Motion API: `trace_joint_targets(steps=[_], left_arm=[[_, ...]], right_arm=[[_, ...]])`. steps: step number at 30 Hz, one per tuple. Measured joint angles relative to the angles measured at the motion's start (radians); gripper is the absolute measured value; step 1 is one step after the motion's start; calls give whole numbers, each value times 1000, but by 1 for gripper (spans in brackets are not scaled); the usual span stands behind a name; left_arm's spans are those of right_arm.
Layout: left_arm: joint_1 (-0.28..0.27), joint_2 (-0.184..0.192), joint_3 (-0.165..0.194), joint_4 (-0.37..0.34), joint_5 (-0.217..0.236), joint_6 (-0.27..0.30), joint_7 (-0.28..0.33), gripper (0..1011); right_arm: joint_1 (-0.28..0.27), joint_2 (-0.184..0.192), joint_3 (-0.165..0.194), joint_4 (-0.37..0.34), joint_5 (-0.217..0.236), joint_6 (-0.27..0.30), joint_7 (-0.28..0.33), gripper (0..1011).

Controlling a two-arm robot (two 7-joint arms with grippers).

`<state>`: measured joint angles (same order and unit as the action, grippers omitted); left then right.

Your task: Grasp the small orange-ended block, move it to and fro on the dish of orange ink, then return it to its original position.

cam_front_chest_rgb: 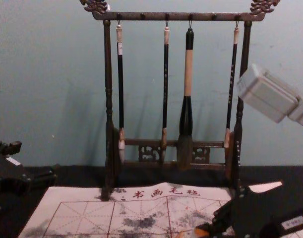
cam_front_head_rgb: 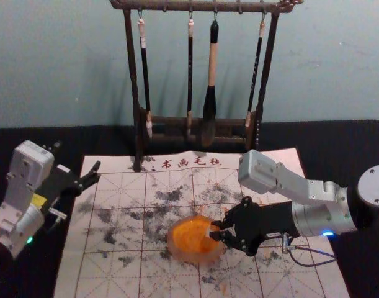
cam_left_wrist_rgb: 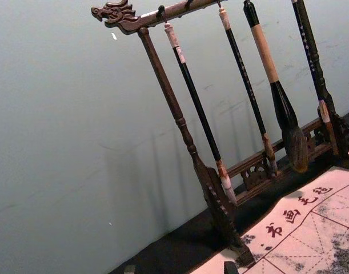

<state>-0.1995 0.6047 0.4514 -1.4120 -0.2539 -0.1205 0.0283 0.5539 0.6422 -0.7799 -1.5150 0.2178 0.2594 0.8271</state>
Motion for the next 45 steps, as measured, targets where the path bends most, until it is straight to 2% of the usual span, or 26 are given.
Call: trace_joint_targets(steps=[9,22,34,45], left_arm=[[0,0,0,0,0,0,0,1001],[0,0,0,0,0,0,0,1001],[0,0,0,0,0,0,0,1001],[0,0,0,0,0,0,0,1001]], right_arm=[[7,-2,-16,-3,-4,16,5,104],[32,-29,-31,30,-20,26,-1,104],[46,-49,-26,68,-29,34,-17,104],[35,-32,-11,52,-28,42,-21,104]])
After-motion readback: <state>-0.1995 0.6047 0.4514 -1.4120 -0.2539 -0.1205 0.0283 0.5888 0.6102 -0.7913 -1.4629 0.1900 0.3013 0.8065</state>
